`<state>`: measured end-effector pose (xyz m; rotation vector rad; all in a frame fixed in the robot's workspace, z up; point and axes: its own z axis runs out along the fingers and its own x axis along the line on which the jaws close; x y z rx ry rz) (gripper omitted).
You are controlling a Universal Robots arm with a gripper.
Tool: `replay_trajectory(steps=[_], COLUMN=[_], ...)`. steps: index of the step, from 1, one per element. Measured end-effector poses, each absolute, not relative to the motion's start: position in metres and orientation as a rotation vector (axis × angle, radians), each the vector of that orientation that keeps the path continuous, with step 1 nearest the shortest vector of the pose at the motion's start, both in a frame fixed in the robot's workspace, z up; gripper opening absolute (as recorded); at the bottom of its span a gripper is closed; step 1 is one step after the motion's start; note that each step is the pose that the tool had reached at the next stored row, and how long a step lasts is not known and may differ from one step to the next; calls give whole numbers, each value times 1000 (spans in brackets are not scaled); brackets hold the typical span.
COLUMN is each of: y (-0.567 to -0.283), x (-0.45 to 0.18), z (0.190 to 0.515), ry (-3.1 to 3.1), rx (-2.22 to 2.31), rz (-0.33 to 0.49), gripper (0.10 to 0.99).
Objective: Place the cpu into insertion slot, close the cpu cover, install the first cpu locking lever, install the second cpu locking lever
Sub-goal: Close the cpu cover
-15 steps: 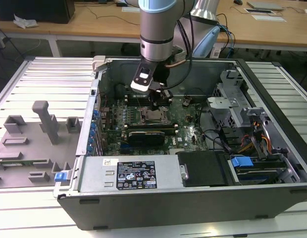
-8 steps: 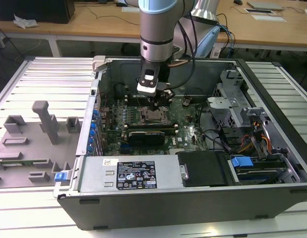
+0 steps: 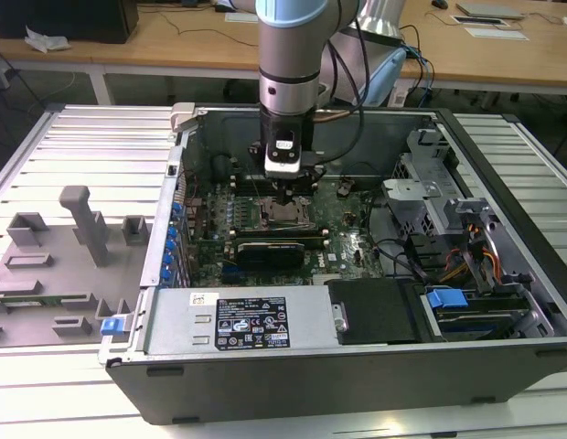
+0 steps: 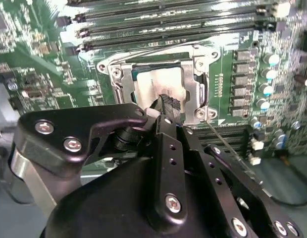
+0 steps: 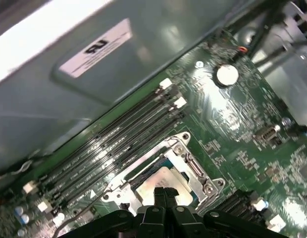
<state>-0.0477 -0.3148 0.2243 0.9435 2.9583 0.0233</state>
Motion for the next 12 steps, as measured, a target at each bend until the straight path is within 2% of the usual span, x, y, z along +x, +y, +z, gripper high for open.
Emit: replay_trajectory(steps=[12], y=[-315], x=[-48], z=[222], ry=[3066], rx=[500], rz=[28], gripper=[106])
